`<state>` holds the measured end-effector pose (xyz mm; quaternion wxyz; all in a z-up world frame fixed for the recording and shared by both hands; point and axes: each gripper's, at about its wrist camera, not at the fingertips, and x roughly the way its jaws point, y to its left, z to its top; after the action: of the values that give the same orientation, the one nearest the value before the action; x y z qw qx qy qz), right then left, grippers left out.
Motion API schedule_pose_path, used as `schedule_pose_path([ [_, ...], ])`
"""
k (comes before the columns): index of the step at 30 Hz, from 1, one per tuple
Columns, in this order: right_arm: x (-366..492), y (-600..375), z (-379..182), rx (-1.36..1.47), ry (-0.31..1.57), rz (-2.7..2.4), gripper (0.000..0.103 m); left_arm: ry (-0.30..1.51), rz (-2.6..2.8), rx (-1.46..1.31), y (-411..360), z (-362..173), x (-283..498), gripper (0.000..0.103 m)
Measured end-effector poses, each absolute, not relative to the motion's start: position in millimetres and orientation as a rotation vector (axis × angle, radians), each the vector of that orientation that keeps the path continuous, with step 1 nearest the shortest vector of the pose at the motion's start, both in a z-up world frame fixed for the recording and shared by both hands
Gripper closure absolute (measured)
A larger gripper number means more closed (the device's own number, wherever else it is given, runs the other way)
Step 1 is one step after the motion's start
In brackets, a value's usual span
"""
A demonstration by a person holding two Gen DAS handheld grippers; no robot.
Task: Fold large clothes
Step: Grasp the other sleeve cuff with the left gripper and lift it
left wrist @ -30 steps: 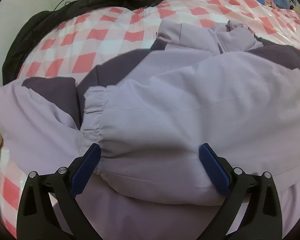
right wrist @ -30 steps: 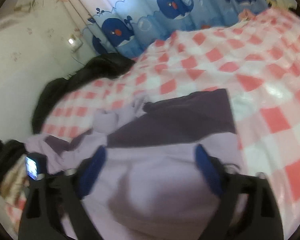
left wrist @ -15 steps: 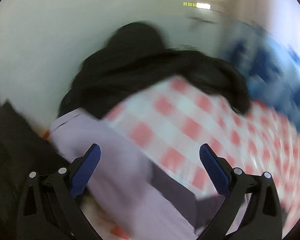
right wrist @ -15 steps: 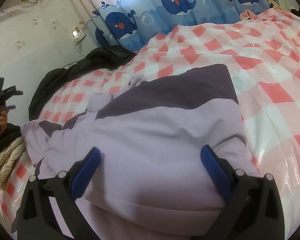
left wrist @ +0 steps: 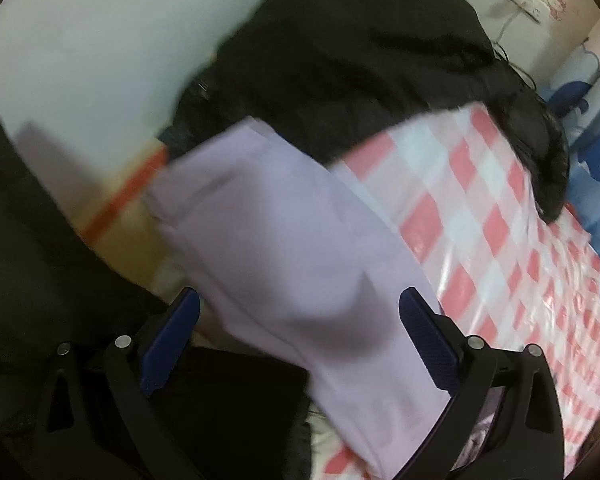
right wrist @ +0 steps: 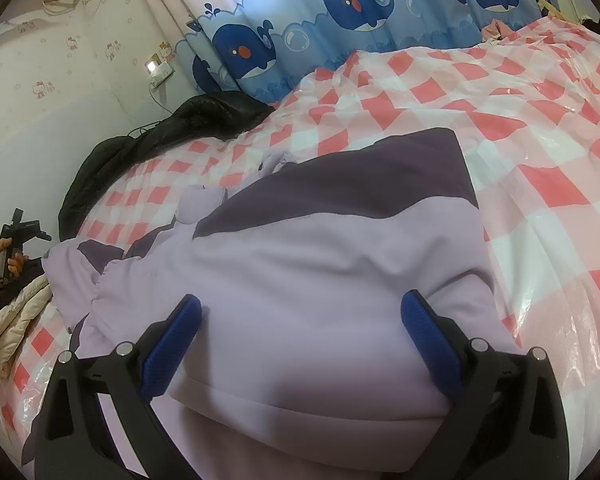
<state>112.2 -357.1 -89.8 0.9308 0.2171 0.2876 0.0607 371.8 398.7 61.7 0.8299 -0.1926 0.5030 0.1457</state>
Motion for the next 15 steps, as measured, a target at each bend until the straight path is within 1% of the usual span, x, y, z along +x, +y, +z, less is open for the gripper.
schedule_pose_path([
  [2, 112.3, -357.0, -89.7, 0.445, 0.588, 0.125, 0.007, 1.089, 0.305, -0.408, 392.1, 55.2, 377.9, 0.007],
  [5, 112.4, -356.9, -89.7, 0.444, 0.590, 0.124, 0.007, 1.022, 0.332, -0.457, 394.2, 55.9, 377.1, 0.008],
  [8, 112.3, -356.4, -89.6, 0.444, 0.590, 0.123, 0.007, 1.031, 0.381, -0.458, 392.9, 51.2, 380.8, 0.008],
  [9, 112.4, -356.6, -89.6, 0.444, 0.590, 0.123, 0.007, 1.036, 0.401, -0.451, 392.1, 49.7, 383.0, 0.009],
  [10, 112.3, -356.0, -89.5, 0.444, 0.590, 0.123, 0.007, 1.027, 0.417, -0.454, 393.2, 49.2, 383.0, 0.029],
  [11, 112.3, -356.1, -89.5, 0.444, 0.590, 0.123, 0.007, 1.021, 0.419, -0.471, 395.9, 49.6, 380.2, 0.058],
  [13, 112.3, -356.5, -89.5, 0.444, 0.591, 0.122, 0.007, 1.008, 0.353, -0.524, 396.9, 46.4, 377.5, 0.083],
  [14, 112.2, -355.7, -89.4, 0.443, 0.590, 0.122, 0.007, 0.982, 0.336, -0.508, 393.3, 49.7, 375.6, 0.087],
  [15, 112.2, -355.7, -89.4, 0.443, 0.590, 0.122, 0.007, 0.942, 0.309, -0.482, 386.9, 56.2, 373.0, 0.089],
])
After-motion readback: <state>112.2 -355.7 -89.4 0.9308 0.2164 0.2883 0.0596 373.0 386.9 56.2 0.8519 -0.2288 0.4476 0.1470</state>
